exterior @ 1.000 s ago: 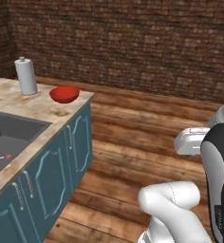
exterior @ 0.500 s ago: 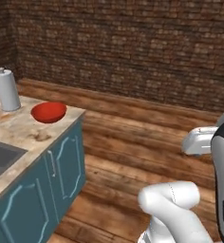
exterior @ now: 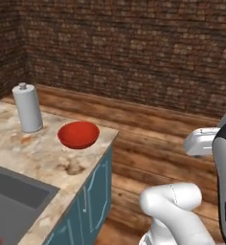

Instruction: Clear the mugs and bowl far away from the sink.

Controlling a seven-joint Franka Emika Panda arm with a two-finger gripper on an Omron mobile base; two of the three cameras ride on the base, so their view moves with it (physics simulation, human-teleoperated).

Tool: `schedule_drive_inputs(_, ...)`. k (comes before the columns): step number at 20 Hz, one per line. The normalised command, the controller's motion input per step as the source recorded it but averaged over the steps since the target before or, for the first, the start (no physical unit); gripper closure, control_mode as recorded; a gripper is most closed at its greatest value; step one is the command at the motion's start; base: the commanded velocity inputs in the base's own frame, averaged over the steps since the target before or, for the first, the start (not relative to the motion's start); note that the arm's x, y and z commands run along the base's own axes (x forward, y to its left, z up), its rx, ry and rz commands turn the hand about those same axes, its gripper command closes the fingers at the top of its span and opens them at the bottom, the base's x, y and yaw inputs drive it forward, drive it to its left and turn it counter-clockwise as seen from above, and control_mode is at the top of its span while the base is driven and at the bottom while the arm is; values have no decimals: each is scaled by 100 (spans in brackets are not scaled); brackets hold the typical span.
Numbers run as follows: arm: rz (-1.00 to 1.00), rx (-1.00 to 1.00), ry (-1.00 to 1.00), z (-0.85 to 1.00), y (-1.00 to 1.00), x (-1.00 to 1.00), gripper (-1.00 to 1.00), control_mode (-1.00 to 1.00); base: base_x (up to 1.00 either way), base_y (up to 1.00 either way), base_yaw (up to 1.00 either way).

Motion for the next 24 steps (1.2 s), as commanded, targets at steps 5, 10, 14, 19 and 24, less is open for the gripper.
schedule_drive_inputs(5,0,0,0,0,0,0,-100,100,100,-3,17)
schedule_drive_inputs(10,0,0,0,0,0,0,-100,100,100,0,18)
schedule_drive_inputs(14,0,0,0,0,0,0,-100,100,100,13,23)
schedule_drive_inputs(19,0,0,0,0,0,0,-100,100,100,39,36)
schedule_drive_inputs(24,0,0,0,0,0,0,-100,100,100,15,59)
